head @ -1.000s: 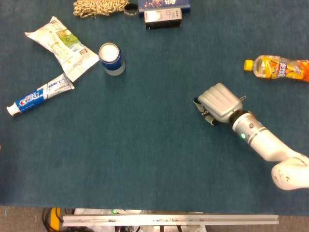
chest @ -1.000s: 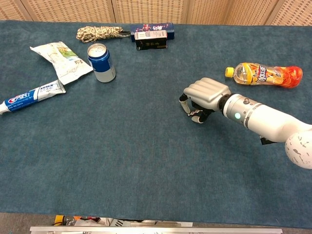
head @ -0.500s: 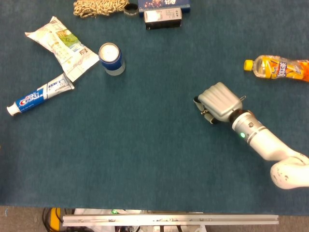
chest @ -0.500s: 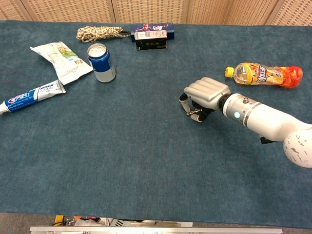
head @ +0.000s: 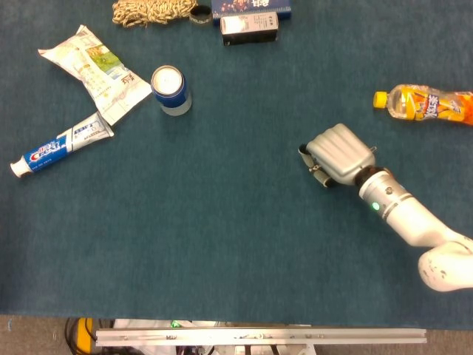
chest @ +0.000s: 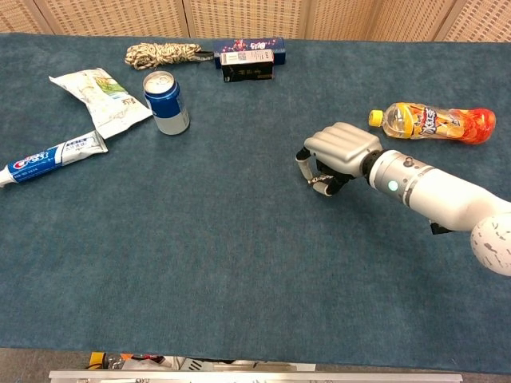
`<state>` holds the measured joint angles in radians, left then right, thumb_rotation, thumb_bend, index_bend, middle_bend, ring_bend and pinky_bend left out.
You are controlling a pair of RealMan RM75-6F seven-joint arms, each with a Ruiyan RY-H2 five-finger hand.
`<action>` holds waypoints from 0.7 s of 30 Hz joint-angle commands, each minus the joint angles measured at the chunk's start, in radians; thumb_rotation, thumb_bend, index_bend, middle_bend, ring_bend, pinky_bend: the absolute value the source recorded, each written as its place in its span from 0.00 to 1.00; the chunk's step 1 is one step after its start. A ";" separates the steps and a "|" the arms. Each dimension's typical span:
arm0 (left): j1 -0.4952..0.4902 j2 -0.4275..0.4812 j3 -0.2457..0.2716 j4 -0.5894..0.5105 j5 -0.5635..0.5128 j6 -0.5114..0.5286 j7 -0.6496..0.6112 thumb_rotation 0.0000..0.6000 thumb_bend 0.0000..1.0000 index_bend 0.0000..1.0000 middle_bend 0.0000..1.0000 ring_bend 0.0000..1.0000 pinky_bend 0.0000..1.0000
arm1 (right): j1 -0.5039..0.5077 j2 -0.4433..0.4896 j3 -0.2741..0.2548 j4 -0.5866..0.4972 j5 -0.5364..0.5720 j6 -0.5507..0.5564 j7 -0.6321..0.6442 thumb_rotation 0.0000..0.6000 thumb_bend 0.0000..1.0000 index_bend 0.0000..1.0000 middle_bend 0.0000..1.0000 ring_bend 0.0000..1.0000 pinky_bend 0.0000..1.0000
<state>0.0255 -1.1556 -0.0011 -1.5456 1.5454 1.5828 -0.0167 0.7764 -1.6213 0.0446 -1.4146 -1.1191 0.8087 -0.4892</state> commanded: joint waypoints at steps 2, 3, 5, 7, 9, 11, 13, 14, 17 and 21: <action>-0.001 0.000 -0.001 -0.001 0.001 0.001 0.001 1.00 0.17 0.00 0.00 0.00 0.00 | -0.017 0.026 0.002 -0.027 -0.031 0.031 0.037 1.00 0.38 0.66 0.99 1.00 1.00; -0.001 0.000 -0.001 -0.001 0.001 0.001 0.002 1.00 0.17 0.00 0.00 0.00 0.00 | -0.022 0.034 0.004 -0.037 -0.039 0.039 0.049 1.00 0.38 0.66 0.99 1.00 1.00; -0.001 0.000 -0.001 -0.001 0.002 0.001 0.003 1.00 0.17 0.00 0.00 0.00 0.00 | -0.034 0.054 0.008 -0.059 -0.062 0.062 0.081 1.00 0.38 0.67 0.99 1.00 1.00; -0.002 0.001 -0.001 -0.003 0.003 0.001 0.005 1.00 0.17 0.00 0.00 0.00 0.00 | -0.045 0.071 0.012 -0.079 -0.083 0.084 0.111 1.00 0.38 0.68 1.00 1.00 1.00; -0.003 0.001 -0.001 -0.006 0.007 0.002 0.008 1.00 0.17 0.00 0.00 0.00 0.00 | -0.058 0.092 0.016 -0.101 -0.109 0.109 0.144 1.00 0.38 0.69 1.00 1.00 1.00; -0.004 0.002 0.000 -0.009 0.010 0.003 0.011 1.00 0.17 0.00 0.00 0.00 0.00 | -0.072 0.116 0.018 -0.121 -0.133 0.134 0.174 1.00 0.38 0.70 1.00 1.00 1.00; -0.004 0.003 0.000 -0.011 0.013 0.004 0.013 1.00 0.17 0.00 0.00 0.00 0.00 | -0.084 0.137 0.019 -0.137 -0.149 0.154 0.197 1.00 0.38 0.70 1.00 1.00 1.00; -0.004 0.003 0.000 -0.012 0.014 0.004 0.014 1.00 0.17 0.00 0.00 0.00 0.00 | -0.090 0.147 0.020 -0.143 -0.157 0.163 0.207 1.00 0.38 0.70 1.00 1.00 1.00; -0.003 0.005 0.002 -0.017 0.018 0.006 0.018 1.00 0.17 0.00 0.00 0.00 0.00 | -0.110 0.182 0.017 -0.161 -0.182 0.191 0.236 1.00 0.38 0.71 1.00 1.00 1.00; -0.004 0.005 0.005 -0.022 0.022 0.004 0.026 1.00 0.17 0.00 0.00 0.00 0.00 | -0.132 0.217 0.014 -0.172 -0.203 0.216 0.267 1.00 0.38 0.71 1.00 1.00 1.00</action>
<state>0.0217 -1.1502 0.0041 -1.5679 1.5671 1.5873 0.0089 0.6517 -1.4133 0.0599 -1.5817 -1.3148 1.0166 -0.2313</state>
